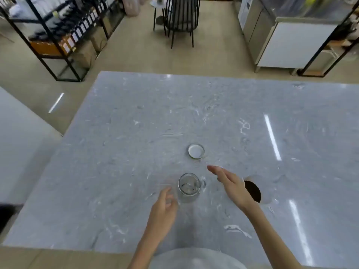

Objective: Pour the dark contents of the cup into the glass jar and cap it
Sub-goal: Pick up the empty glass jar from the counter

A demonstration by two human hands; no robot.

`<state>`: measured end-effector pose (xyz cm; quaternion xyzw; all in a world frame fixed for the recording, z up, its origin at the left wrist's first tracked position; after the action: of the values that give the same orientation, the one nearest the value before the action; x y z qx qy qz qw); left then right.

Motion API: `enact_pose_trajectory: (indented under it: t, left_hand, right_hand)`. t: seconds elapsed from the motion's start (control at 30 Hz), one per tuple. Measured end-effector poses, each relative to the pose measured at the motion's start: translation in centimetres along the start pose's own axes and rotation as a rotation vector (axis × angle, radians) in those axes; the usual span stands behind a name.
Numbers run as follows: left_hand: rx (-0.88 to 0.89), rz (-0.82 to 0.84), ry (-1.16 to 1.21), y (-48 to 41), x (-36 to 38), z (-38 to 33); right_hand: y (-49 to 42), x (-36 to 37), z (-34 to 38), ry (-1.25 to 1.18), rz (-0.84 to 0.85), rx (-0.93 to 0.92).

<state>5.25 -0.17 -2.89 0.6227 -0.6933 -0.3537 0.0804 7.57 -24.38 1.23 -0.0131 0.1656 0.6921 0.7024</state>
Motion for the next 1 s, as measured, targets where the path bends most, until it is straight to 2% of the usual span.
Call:
enact_pose_trajectory:
  t: [0.13,0.27,0.43,0.63,0.7,0.8,0.87,1.0]
  left_hand:
    - [-0.006,0.185,0.126,1.1,2.5,0.1]
    - [0.073,0.21,0.096,0.7,2.7,-1.1]
    - [0.082,0.216,0.05,-1.3,1.9,-3.0]
    - [0.085,0.259,0.082,-4.0,1.2,-4.7]
    - [0.095,0.316,0.03,-3.9,1.5,-4.2]
    - [0.103,0.449,-0.056,-3.3,3.3,-3.0]
    - [0.155,0.426,-0.107,-3.7,4.0,-2.6]
    - [0.241,0.249,-0.2,-6.0,3.6,-3.7]
  right_hand:
    - [-0.6,4.3,-1.3,0.029,0.097,0.07]
    - [-0.4,5.7,-2.7,-0.012,-0.03,0.063]
    - [1.4,5.9,-3.3,-0.079,-0.249,0.064]
    - [1.5,5.5,-4.5,-0.183,-0.33,0.148]
    - [0.3,5.0,-3.7,-0.221,-0.316,0.134]
    - [-1.2,6.2,-2.6,-0.343,-0.195,0.14]
    - [-1.4,7.3,-2.6,-0.331,-0.164,0.153]
    - [-0.4,7.9,-4.0,-0.318,-0.176,0.172]
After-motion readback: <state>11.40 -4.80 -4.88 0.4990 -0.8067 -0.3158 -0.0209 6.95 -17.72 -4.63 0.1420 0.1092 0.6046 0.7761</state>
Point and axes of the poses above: each hand's wrist, its own y-axis away from the middle knuckle, its own x-axis out of the palm, z = x × y, the point moved 6 cm from there along -y, towards the middle knuckle, and after that the axes turned 8 degrees about -x, right-handed, at the moved point
